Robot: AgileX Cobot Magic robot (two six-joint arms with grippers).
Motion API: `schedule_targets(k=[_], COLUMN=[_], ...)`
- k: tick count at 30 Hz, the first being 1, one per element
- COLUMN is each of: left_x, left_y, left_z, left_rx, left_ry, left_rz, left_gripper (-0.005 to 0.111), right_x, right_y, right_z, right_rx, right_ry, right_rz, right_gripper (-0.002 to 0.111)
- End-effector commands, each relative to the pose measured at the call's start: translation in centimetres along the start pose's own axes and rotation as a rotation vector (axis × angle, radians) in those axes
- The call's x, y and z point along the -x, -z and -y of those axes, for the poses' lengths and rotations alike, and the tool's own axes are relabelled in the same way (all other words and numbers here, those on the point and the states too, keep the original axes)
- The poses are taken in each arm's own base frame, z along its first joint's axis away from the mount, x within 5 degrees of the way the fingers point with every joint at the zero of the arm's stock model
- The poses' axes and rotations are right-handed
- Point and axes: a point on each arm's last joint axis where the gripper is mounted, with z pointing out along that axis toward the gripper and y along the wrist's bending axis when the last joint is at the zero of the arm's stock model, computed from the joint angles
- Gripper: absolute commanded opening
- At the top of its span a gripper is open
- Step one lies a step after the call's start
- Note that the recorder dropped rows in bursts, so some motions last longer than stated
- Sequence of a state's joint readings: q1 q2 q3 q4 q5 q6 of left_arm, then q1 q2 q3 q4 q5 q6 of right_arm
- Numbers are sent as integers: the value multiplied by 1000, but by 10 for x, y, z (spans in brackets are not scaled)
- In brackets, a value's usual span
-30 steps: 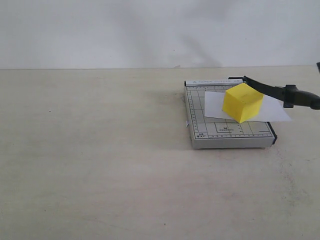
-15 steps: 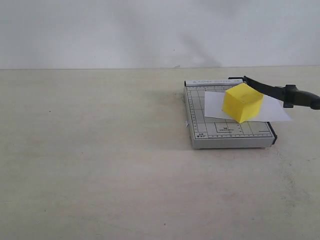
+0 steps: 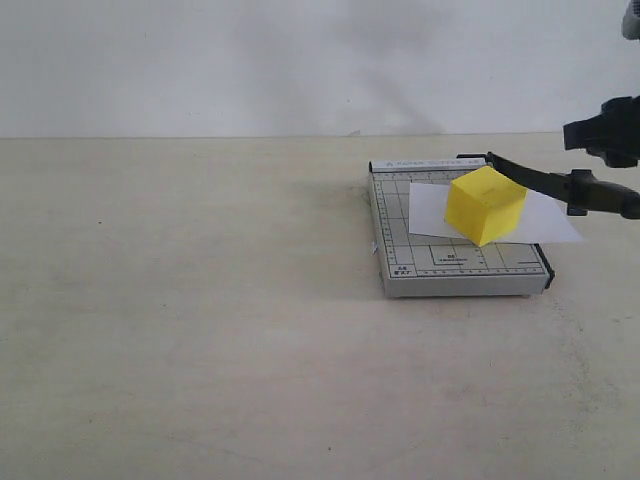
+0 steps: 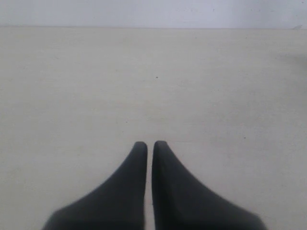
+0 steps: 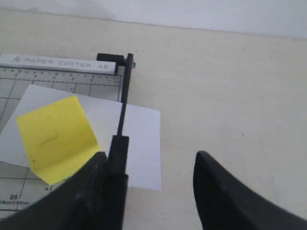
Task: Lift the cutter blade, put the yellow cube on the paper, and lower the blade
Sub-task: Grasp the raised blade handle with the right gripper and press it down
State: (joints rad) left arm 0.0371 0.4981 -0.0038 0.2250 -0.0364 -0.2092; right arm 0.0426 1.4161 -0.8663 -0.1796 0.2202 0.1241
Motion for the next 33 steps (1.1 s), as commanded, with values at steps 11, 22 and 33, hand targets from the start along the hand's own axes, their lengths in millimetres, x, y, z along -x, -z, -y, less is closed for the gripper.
schedule_targets(k=[11, 22, 33], left_x=[1, 1, 1], left_y=[0, 0, 0], left_z=[0, 0, 0], left_rx=[-2, -2, -2], left_ry=[15, 15, 15], left_rz=[19, 19, 19], left_gripper=[4, 4, 4], right_x=[-21, -45, -70], right_y=[0, -30, -63], right_z=[2, -17, -21], right_rx=[-40, -10, -10], right_ry=[-117, -89, -89], right_rz=[-127, -306, -424], right_gripper=[52, 12, 9])
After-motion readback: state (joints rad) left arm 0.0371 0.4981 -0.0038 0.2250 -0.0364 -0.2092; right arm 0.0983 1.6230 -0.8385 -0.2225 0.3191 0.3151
